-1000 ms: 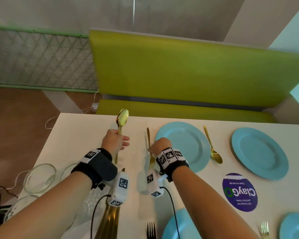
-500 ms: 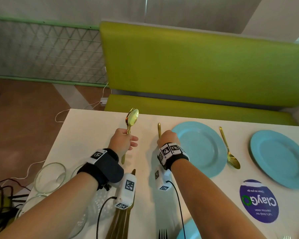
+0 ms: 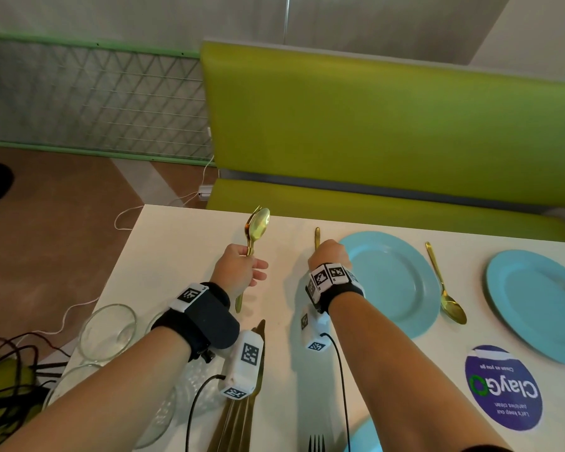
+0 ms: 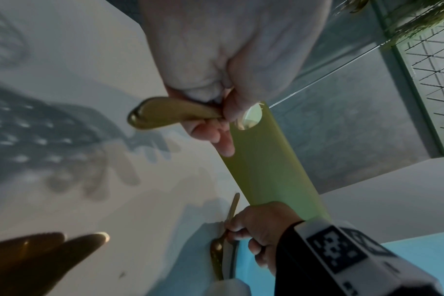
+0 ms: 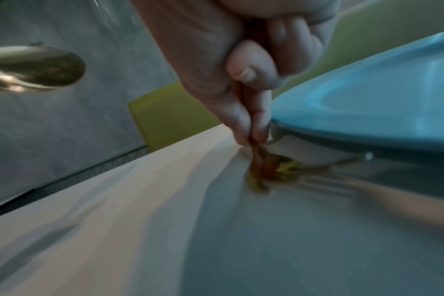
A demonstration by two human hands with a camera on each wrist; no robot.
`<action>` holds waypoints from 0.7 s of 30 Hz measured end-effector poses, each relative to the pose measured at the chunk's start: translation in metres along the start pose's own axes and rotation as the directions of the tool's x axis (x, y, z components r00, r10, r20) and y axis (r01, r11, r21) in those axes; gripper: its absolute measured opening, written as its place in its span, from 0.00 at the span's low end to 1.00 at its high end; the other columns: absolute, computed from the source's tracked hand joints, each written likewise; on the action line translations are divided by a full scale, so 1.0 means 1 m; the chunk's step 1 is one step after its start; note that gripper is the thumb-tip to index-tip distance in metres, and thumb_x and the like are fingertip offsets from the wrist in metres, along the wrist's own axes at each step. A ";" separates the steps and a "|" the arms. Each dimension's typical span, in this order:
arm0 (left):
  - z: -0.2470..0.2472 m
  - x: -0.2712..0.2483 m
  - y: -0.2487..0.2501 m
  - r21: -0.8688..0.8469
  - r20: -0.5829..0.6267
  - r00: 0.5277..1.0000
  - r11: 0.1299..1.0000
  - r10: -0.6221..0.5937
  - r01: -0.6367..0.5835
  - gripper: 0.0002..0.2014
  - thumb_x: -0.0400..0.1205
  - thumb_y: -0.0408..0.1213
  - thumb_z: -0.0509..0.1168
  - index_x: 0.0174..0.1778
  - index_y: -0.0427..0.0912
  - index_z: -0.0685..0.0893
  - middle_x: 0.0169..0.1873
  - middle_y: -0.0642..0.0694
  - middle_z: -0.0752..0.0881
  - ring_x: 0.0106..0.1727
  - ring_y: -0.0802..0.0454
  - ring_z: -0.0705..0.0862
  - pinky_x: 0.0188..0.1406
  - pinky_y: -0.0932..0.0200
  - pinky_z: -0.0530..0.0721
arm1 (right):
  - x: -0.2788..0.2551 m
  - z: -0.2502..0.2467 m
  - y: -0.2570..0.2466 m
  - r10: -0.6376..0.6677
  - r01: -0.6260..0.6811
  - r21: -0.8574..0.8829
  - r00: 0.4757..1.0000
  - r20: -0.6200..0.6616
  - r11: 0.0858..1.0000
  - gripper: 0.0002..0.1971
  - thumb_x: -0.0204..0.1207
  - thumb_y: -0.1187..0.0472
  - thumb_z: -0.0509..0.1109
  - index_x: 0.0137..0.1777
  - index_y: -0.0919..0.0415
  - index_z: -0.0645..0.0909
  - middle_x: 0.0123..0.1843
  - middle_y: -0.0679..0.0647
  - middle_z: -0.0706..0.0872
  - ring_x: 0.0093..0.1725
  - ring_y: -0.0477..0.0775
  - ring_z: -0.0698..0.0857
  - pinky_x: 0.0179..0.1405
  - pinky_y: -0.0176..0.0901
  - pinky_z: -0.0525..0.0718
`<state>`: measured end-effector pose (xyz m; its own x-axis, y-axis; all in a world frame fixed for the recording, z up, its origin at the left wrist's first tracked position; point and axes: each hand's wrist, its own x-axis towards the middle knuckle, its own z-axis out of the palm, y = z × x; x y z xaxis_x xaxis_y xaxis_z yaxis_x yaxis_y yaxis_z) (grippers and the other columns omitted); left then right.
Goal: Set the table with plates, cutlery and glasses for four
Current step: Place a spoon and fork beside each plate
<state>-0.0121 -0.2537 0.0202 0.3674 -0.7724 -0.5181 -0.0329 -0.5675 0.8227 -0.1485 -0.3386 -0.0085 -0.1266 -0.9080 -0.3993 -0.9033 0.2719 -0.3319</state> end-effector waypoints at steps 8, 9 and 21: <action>-0.001 -0.002 -0.004 0.012 0.001 1.000 1.000 -0.013 0.013 0.06 0.86 0.31 0.52 0.56 0.43 0.70 0.47 0.43 0.86 0.36 0.52 0.83 0.32 0.64 0.78 | 0.001 0.000 -0.003 -0.002 0.002 -0.012 1.000 -0.018 1.000 0.11 0.81 0.67 0.59 0.57 0.66 0.81 0.56 0.60 0.87 0.57 0.60 0.86 0.52 0.47 0.83; -0.001 -0.002 -0.004 0.014 0.001 1.000 1.000 -0.012 0.012 0.06 0.86 0.31 0.52 0.56 0.43 0.70 0.47 0.43 0.86 0.36 0.52 0.83 0.32 0.64 0.78 | 0.001 0.000 -0.003 -0.004 0.003 -0.016 1.000 -0.017 1.000 0.11 0.81 0.67 0.59 0.57 0.66 0.81 0.56 0.60 0.87 0.57 0.59 0.86 0.52 0.47 0.83; -0.001 -0.002 -0.005 0.021 0.002 1.000 1.000 -0.017 0.017 0.06 0.86 0.31 0.52 0.56 0.42 0.70 0.46 0.43 0.86 0.36 0.52 0.83 0.32 0.64 0.78 | 0.005 0.001 -0.006 -0.030 0.031 -0.033 0.999 0.013 0.999 0.11 0.82 0.67 0.58 0.57 0.67 0.81 0.57 0.60 0.87 0.57 0.60 0.86 0.52 0.47 0.83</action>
<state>-0.0117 -0.2485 0.0175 0.3665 -0.7632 -0.5322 -0.0460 -0.5862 0.8089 -0.1436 -0.3446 -0.0096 -0.0939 -0.9118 -0.3998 -0.9199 0.2331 -0.3155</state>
